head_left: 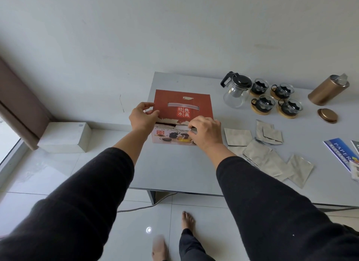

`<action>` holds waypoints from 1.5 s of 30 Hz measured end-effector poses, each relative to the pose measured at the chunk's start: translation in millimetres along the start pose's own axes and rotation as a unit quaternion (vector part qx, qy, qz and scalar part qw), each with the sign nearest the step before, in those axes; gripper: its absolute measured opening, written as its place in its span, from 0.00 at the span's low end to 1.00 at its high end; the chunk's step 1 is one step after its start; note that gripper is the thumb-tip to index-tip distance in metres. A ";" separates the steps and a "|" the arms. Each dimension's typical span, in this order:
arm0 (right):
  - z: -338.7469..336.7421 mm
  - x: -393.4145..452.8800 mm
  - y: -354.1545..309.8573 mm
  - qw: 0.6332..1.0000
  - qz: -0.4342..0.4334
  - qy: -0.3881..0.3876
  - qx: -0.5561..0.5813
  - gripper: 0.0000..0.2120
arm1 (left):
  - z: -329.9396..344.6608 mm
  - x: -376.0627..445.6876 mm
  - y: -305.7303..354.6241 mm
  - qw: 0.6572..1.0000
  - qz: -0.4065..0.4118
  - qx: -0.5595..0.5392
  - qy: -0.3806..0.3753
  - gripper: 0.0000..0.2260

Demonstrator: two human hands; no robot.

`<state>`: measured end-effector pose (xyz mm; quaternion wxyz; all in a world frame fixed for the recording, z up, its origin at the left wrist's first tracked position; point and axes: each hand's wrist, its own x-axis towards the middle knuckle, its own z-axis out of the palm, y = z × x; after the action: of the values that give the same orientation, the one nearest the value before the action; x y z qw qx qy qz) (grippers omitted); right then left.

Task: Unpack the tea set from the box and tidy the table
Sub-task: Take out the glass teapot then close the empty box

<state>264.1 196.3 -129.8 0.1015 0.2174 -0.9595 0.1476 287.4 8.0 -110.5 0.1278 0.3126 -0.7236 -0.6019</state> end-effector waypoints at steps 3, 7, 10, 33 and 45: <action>0.2 1.9 -1.1 1.000 0.006 0.012 -0.004 0.02 | -1.2 -0.8 1.4 1.000 -0.002 0.002 -0.004 0.12; 0.8 4.4 -4.8 0.999 0.041 0.030 0.005 0.03 | -2.7 1.4 -1.0 1.000 -0.005 0.013 -0.018 0.13; -0.8 8.6 -9.5 0.997 0.071 0.019 0.003 0.06 | -3.8 4.0 -5.7 0.999 -0.005 0.029 -0.022 0.13; -15.1 71.7 15.8 0.952 0.253 -0.024 0.168 0.36 | 27.6 50.9 24.3 0.987 -0.016 0.095 -0.132 0.15; 7.1 193.7 65.0 0.952 0.240 -0.026 0.187 0.35 | 88.7 152.5 71.2 0.988 -0.013 0.097 -0.116 0.15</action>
<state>62.7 175.0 -101.8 -0.0049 -0.0006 -0.9409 0.3387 98.6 -8.6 -93.5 0.0044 0.2607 -0.7843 -0.5629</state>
